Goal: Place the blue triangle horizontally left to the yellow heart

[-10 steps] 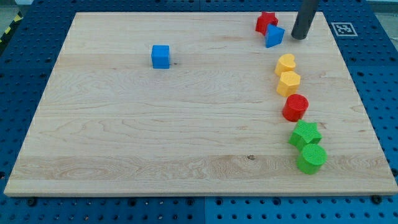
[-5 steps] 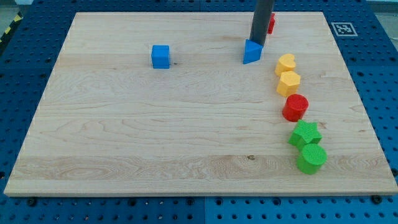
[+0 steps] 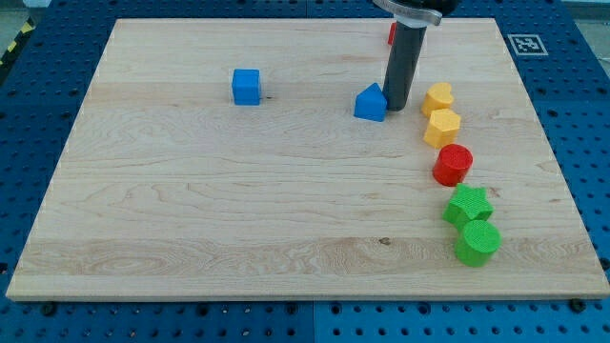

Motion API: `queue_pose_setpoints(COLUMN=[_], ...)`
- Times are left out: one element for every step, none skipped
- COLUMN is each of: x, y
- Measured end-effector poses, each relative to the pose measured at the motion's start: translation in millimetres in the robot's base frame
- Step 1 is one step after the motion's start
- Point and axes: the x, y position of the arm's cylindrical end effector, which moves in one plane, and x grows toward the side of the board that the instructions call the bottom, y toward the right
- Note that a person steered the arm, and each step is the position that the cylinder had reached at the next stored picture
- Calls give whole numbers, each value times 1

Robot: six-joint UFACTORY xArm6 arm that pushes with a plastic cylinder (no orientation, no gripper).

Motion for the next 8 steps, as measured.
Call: queue_pose_setpoints(x=[1,2,2,2,9,26,28,28], y=[-3,-13,-27,-42,-59,-61,-61,-66])
